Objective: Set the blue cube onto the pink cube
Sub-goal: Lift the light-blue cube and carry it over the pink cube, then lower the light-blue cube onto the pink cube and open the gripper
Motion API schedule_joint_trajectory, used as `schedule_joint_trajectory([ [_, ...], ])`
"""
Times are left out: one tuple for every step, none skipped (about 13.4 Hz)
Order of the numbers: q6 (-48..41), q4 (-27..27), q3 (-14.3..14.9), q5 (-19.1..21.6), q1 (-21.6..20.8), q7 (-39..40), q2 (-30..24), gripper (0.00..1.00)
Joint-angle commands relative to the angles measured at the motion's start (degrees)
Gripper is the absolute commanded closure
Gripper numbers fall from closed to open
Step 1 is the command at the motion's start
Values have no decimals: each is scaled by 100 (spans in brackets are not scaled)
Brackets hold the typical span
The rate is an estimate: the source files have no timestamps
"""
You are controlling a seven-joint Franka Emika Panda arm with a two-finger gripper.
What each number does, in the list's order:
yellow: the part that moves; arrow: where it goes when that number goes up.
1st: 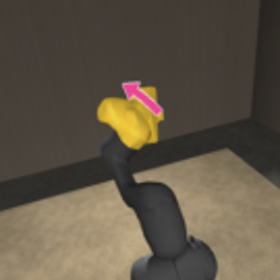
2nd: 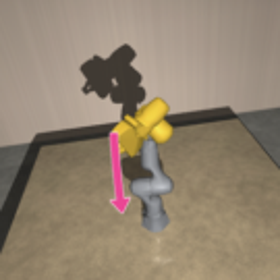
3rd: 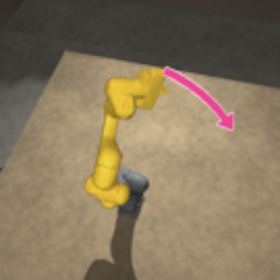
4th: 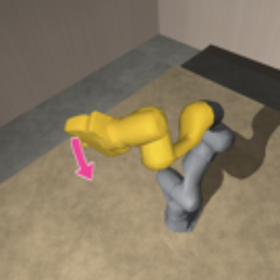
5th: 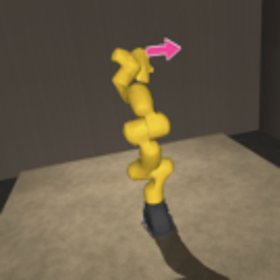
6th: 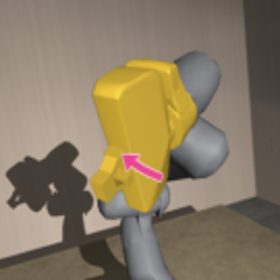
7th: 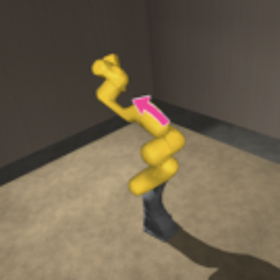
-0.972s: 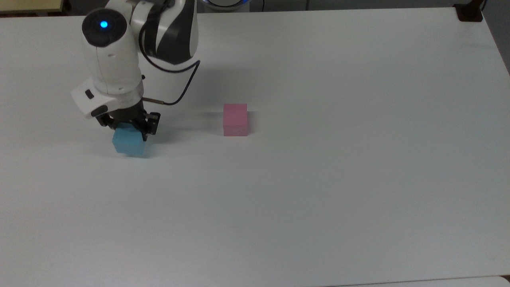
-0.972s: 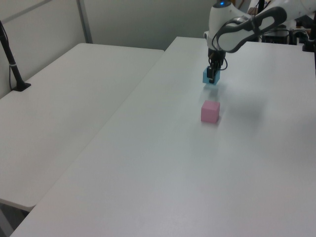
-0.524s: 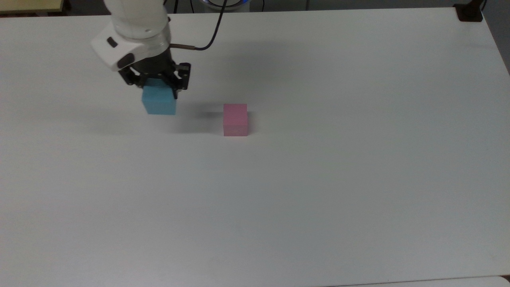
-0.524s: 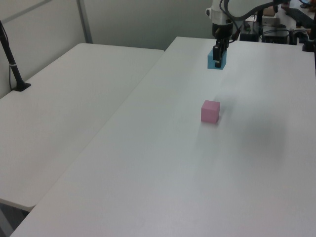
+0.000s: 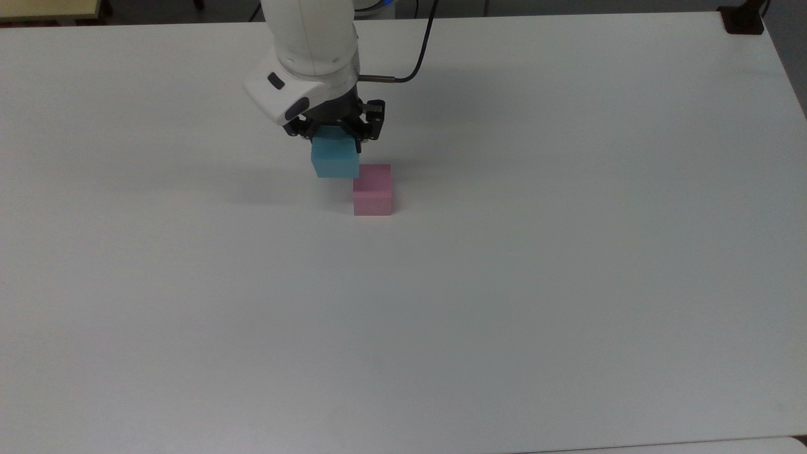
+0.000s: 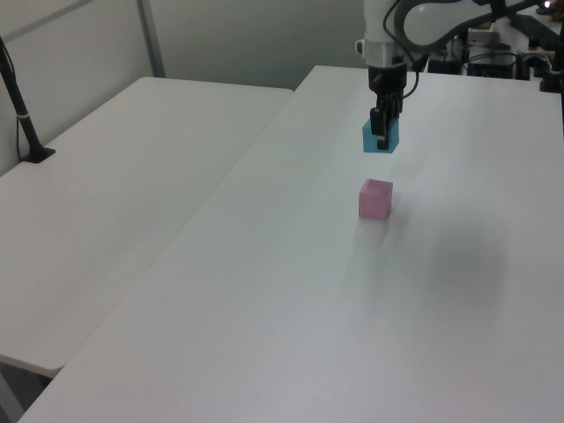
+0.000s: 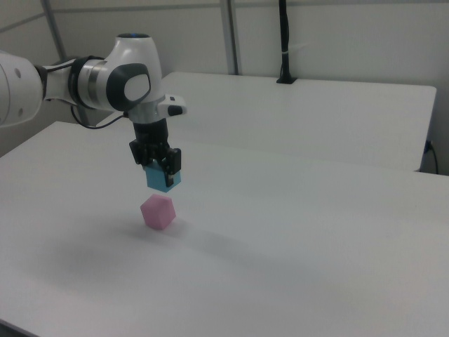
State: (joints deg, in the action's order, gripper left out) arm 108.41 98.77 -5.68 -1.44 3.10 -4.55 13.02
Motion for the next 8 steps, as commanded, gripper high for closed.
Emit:
schedule_joint_trajectory([
  [301,519,-196,65,-20,-370,-160,41],
  [564,695,-240,30,-37,-502,-195,41],
  [680,766,-267,4,-37,-555,-195,41],
  [742,802,-267,-23,-46,-565,-186,41],
  [864,819,-267,-32,-46,-565,-169,41],
  [944,820,-276,-32,-55,-573,-151,41],
  [980,802,-284,-40,-125,-573,-134,41],
  [980,793,-284,-58,-134,-573,-107,40],
])
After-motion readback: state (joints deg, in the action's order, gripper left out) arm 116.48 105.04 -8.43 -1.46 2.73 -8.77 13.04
